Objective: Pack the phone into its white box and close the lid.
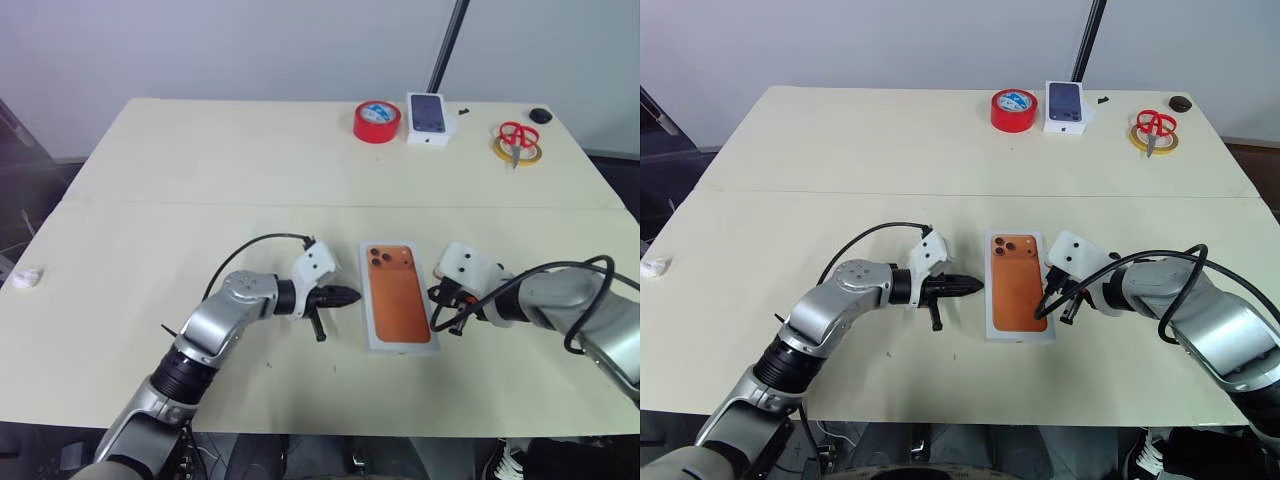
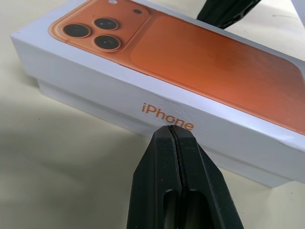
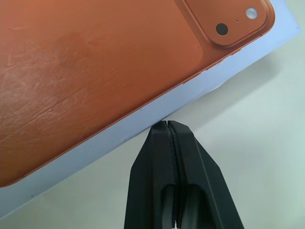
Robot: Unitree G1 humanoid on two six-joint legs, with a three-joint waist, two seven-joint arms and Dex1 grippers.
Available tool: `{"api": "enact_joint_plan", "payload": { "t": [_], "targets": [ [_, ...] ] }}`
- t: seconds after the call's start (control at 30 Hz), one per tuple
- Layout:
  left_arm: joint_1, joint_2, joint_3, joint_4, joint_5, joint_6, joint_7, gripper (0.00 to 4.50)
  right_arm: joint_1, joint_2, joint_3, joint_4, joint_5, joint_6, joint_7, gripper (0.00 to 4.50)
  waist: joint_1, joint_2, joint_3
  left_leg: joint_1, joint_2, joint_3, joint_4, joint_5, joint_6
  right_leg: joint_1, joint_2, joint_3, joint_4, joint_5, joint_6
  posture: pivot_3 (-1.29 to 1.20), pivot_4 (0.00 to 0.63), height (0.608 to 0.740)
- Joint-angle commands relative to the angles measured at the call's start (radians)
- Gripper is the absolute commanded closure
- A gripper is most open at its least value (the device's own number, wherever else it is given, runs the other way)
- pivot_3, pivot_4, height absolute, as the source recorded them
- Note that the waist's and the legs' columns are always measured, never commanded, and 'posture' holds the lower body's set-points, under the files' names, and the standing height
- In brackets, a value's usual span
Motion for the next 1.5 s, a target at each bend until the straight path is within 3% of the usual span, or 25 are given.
{"api": "enact_joint_plan", "payload": {
  "t": [0.03, 0.27, 0.6, 0.8, 1.1, 1.5],
  "targets": [
    [-0.004, -0.007, 0.019, -0.02, -0.014, -0.015, -0.001, 4.5, -0.02, 0.008, -0.02, -0.032, -0.011, -0.008, 0.011, 4.49, 0.0, 0.0, 0.0, 0.0, 0.0, 0.0, 0.0, 0.0, 0.0, 0.0, 0.0, 0.0, 0.0, 0.0, 0.0, 0.0, 0.15, 0.732],
    [-0.001, 0.006, 0.035, -0.02, -0.015, -0.015, 0.003, 4.5, 0.001, -0.012, -0.033, -0.024, -0.049, -0.026, 0.026, 4.49, 0.0, 0.0, 0.0, 0.0, 0.0, 0.0, 0.0, 0.0, 0.0, 0.0, 0.0, 0.0, 0.0, 0.0, 0.0, 0.0, 0.15, 0.732],
    [-0.034, -0.015, 0.11, -0.014, -0.056, 0.007, 0.026, 4.5, 0.103, -0.11, -0.218, 0.01, -0.045, -0.139, 0.159, 4.49, 0.003, 0.0, 0.0, 0.001, 0.0, 0.0, 0.0, 0.0, 0.0, 0.001, 0.0, 0.0, 0.0, 0.0, 0.0, 0.0, 0.15, 0.732],
    [-0.093, -0.074, 0.091, 0.015, -0.05, -0.001, 0.038, 4.5, 0.197, -0.09, -0.314, -0.093, 0.046, -0.168, 0.263, 4.49, 0.003, 0.0, 0.0, 0.001, 0.0, 0.0, 0.001, 0.0, 0.0, 0.002, 0.0, 0.0, 0.0, 0.0, 0.0, 0.0, 0.15, 0.732],
    [-0.143, -0.125, -0.012, 0.165, 0.058, -0.081, 0.045, 4.5, 0.259, -0.021, -0.202, -0.163, 0.035, -0.107, 0.168, 4.49, 0.001, 0.0, 0.0, 0.005, 0.0, 0.0, 0.0, 0.0, 0.0, 0.005, 0.001, 0.0, 0.0, 0.0, 0.0, 0.0, 0.15, 0.732],
    [-0.126, -0.154, 0.008, 0.209, 0.073, -0.114, 0.055, 4.5, 0.269, -0.007, -0.202, -0.16, 0.037, -0.106, 0.132, 4.49, 0.002, 0.0, 0.0, 0.005, -0.001, 0.0, 0.0, 0.0, 0.0, 0.006, 0.001, 0.0, 0.0, 0.0, 0.0, 0.0, 0.15, 0.732]
  ]
}}
